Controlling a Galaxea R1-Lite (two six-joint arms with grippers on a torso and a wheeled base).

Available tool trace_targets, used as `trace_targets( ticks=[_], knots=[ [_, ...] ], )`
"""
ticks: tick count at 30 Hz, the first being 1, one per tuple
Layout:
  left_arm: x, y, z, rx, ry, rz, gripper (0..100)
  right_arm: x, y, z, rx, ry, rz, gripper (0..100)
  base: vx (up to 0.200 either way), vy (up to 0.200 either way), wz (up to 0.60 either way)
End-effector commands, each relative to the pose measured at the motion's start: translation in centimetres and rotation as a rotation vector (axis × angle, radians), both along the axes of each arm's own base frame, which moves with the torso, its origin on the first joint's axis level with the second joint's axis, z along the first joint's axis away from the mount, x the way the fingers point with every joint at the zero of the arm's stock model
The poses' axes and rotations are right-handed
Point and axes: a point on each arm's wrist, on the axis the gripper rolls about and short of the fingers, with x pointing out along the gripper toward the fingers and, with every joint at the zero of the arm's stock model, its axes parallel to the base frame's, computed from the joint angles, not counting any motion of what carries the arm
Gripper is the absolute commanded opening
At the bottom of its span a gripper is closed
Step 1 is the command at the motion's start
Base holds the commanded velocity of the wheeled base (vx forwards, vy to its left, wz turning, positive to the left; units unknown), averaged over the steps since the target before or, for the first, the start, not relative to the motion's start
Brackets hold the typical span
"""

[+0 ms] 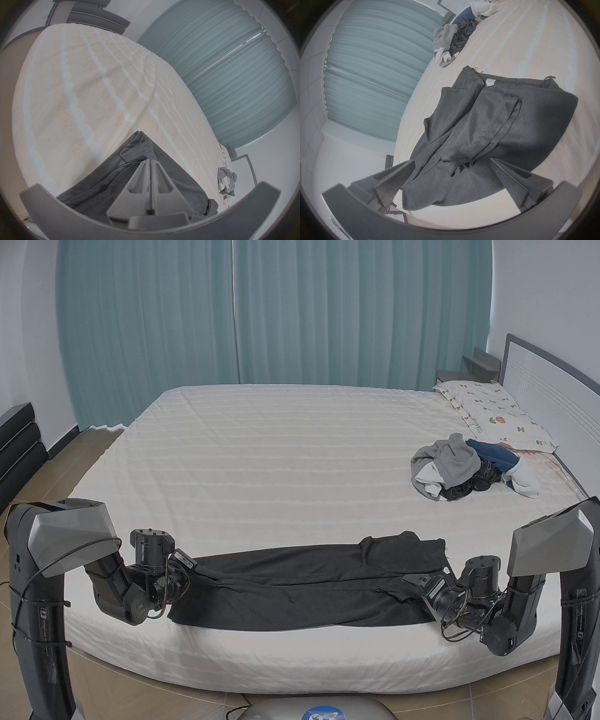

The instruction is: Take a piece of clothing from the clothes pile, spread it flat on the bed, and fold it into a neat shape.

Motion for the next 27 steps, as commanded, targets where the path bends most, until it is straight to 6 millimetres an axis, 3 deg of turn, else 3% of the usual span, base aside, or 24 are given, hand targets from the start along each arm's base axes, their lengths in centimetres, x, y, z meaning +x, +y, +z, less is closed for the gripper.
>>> trace_targets(
  ticks=[1,12,13,27],
  knots=[
    [0.0,0.0,-0.2,0.003,0.005,0.003,0,0.9,0.0,-0.9,-0.024,-0.011,-0.039,100,0.000,0.000,0.00],
    [0.0,0.0,-0.2,0.006,0.003,0.003,0,1.9,0.4,-2.0,-0.091,-0.034,-0.079,100,0.000,0.000,0.00],
    [0.0,0.0,-0.2,0.006,0.003,0.003,0,2.1,0.4,-2.1,-0.093,-0.037,-0.085,0,0.000,0.000,0.00],
    [0.0,0.0,-0.2,0.006,0.003,0.003,0,0.8,0.2,-0.6,-0.076,-0.039,-0.075,0,0.000,0.000,0.00]
  ],
)
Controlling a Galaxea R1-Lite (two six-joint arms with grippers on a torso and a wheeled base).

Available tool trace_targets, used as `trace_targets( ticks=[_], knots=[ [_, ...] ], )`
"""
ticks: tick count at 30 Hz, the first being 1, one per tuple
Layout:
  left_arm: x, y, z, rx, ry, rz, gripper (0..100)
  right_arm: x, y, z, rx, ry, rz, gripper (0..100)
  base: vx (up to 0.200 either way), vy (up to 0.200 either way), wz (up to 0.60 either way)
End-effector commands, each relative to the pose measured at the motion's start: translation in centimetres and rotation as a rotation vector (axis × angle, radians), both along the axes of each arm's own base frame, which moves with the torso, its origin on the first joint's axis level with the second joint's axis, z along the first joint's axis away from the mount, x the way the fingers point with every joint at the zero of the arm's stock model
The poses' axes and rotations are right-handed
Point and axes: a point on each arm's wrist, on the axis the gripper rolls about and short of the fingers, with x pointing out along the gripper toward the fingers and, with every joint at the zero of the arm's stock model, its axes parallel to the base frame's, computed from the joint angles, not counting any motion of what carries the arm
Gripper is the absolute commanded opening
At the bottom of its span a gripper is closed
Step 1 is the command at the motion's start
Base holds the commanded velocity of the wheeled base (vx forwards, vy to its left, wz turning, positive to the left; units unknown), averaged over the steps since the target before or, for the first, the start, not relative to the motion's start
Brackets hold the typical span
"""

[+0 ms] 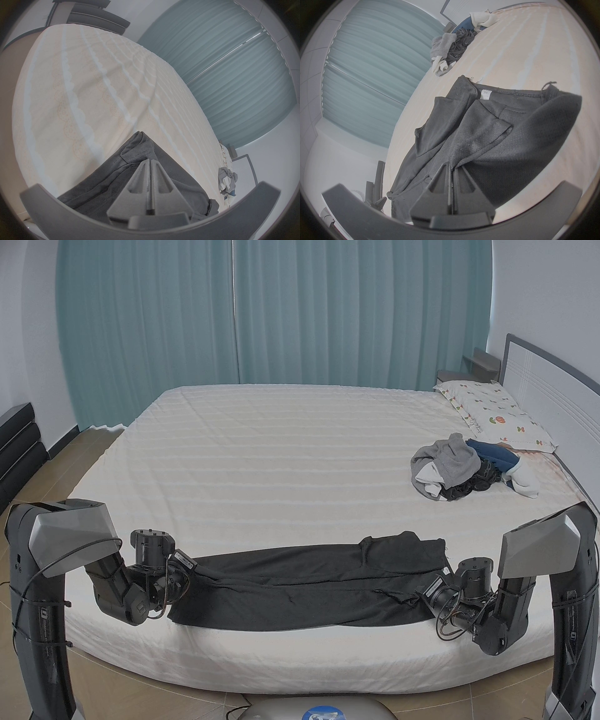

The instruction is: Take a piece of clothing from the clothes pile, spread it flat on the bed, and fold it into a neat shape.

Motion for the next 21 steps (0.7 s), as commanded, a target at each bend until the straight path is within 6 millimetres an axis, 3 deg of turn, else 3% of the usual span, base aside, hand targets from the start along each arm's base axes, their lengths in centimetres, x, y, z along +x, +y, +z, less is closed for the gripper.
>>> trace_targets(
  ticks=[1,12,13,18,21],
  knots=[
    [0.0,0.0,-0.1,0.002,0.001,0.000,0,-0.6,-0.2,1.1,0.010,-0.008,0.004,0,0.000,0.000,0.00],
    [0.0,0.0,-0.1,0.002,0.003,0.000,0,-1.1,-0.6,0.5,-0.004,0.030,0.001,0,0.000,0.000,0.00],
    [0.0,0.0,-0.1,0.003,0.003,0.001,0,-1.1,-0.5,0.4,-0.003,0.033,0.005,100,0.000,0.000,0.00],
    [0.0,0.0,-0.1,0.003,0.003,0.001,0,-1.2,-0.5,0.8,0.006,0.023,0.013,100,0.000,0.000,0.00],
    [0.0,0.0,-0.1,0.002,0.003,0.000,0,-1.5,-0.8,2.6,0.040,-0.023,0.010,100,0.000,0.000,0.00]
  ],
)
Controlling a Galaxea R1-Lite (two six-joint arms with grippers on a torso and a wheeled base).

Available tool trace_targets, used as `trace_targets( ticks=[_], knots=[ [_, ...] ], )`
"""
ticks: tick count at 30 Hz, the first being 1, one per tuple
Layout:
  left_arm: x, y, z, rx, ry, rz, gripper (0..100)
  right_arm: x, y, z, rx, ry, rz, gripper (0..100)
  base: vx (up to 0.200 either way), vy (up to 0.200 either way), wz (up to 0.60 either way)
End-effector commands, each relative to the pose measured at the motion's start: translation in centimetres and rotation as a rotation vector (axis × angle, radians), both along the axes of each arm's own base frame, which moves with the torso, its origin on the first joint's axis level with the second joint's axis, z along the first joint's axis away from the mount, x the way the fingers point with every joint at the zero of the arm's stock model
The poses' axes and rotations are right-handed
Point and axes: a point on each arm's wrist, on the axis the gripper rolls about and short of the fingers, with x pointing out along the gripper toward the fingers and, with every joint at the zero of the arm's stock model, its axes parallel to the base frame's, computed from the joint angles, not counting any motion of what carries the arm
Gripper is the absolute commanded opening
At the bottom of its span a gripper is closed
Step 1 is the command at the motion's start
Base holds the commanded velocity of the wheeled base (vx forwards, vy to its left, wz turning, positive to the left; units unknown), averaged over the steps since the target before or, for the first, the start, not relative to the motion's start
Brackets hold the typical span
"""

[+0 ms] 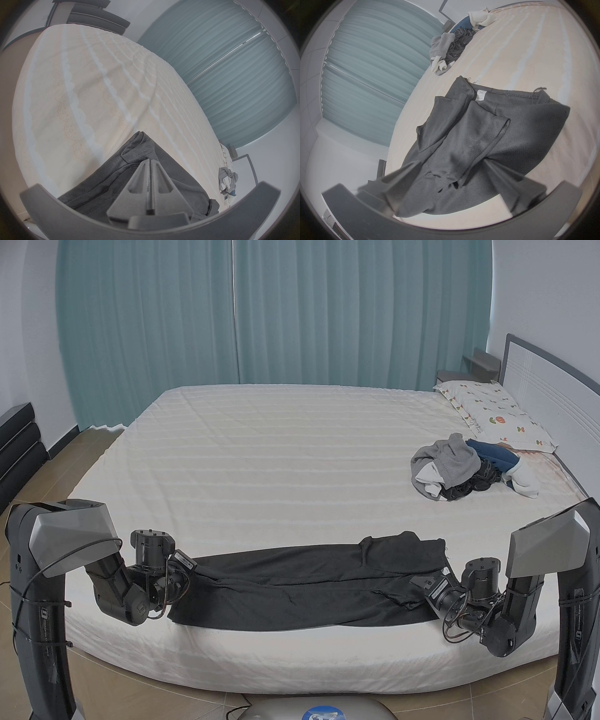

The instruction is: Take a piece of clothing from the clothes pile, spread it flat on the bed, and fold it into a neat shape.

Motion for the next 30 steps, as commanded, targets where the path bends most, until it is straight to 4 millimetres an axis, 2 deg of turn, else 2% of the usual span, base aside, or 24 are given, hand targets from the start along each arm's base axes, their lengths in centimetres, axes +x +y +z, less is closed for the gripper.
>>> trace_targets(
  ticks=[1,4,5,7,12,30],
  knots=[
    [0.0,0.0,-0.1,0.000,0.001,0.000,0,-0.3,-0.3,2.4,0.052,-0.056,-0.006,100,0.000,0.000,0.00],
    [0.0,0.0,-0.1,0.001,0.001,-0.001,0,-0.5,-0.4,4.2,0.138,-0.078,0.006,100,0.000,0.000,0.00],
    [0.0,0.0,-0.1,0.001,0.001,-0.001,0,-0.6,-0.4,4.3,0.149,-0.074,0.016,100,0.000,0.000,0.00],
    [0.0,0.0,-0.1,0.001,0.001,-0.001,0,-0.6,-0.2,4.1,0.154,-0.067,0.029,100,0.000,0.000,0.00],
    [0.0,0.0,-0.1,0.001,0.001,-0.001,0,0.2,0.1,1.6,0.125,-0.022,0.031,100,0.000,0.000,0.00],
    [0.0,0.0,-0.1,0.000,0.001,0.000,0,-0.5,0.0,0.9,0.097,0.016,0.043,100,0.000,0.000,0.00]
  ],
)
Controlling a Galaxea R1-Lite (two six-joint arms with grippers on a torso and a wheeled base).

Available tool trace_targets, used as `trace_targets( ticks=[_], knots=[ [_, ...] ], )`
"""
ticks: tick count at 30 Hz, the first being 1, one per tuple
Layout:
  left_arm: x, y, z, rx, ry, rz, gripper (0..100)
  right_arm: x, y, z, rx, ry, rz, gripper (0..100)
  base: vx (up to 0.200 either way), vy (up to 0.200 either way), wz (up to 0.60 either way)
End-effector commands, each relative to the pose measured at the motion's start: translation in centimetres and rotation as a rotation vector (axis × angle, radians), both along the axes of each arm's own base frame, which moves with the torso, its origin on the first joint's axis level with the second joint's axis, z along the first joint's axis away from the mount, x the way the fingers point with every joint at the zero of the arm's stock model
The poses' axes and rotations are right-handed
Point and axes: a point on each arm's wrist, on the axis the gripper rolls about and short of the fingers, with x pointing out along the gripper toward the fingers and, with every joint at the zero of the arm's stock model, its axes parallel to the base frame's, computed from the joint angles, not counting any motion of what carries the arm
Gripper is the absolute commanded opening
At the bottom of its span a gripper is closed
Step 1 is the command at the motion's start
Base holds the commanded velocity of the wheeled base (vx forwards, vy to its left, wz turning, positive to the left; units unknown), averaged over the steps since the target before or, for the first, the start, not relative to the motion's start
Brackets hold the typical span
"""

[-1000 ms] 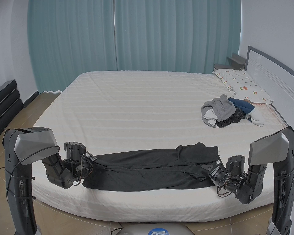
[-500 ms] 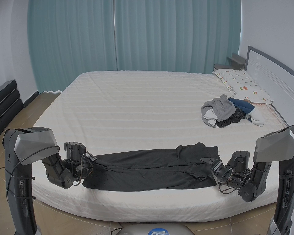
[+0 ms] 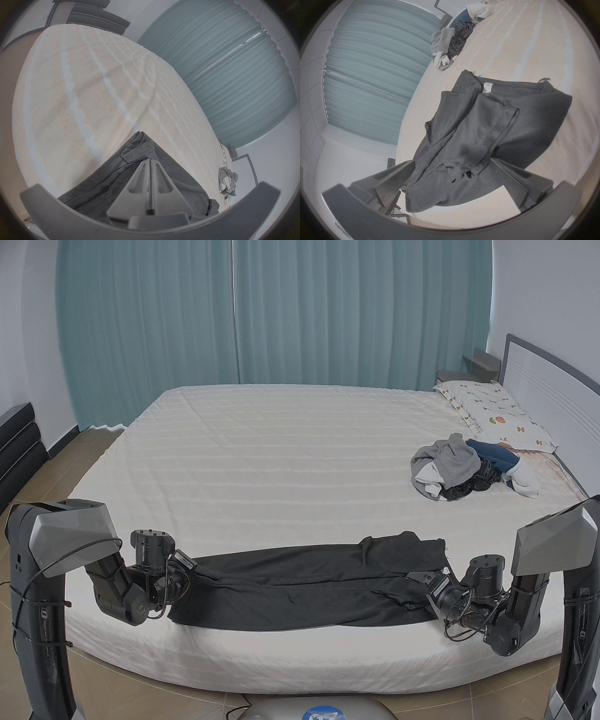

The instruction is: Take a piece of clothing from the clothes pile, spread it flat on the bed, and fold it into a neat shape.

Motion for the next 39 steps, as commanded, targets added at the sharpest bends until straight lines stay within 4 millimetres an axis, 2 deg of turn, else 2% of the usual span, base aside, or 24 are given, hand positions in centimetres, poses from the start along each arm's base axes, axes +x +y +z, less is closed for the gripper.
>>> trace_targets(
  ticks=[1,11,18,19,28,39],
  knots=[
    [0.0,0.0,-0.1,0.000,0.002,0.001,0,-0.1,0.0,-0.2,-0.002,0.007,0.002,100,0.000,0.000,0.00],
    [0.0,0.0,-0.1,0.000,0.002,0.001,0,-0.4,0.7,-0.2,-0.004,0.011,0.022,100,0.000,0.000,0.00],
    [0.0,0.0,0.0,0.000,0.000,0.001,0,0.8,0.9,-0.8,-0.020,-0.009,-0.012,100,0.000,0.000,0.00],
    [0.0,0.0,0.0,0.000,0.000,0.001,0,1.1,0.9,-0.9,-0.024,-0.015,-0.022,0,0.000,0.000,0.00],
    [0.1,0.0,0.0,0.001,-0.002,0.002,0,0.4,1.3,-1.1,-0.067,0.023,0.003,0,0.000,0.000,0.00],
    [0.0,0.1,0.0,-0.001,0.000,0.003,0,0.1,1.2,1.3,-0.049,-0.022,0.000,0,0.000,0.000,0.00]
  ],
)
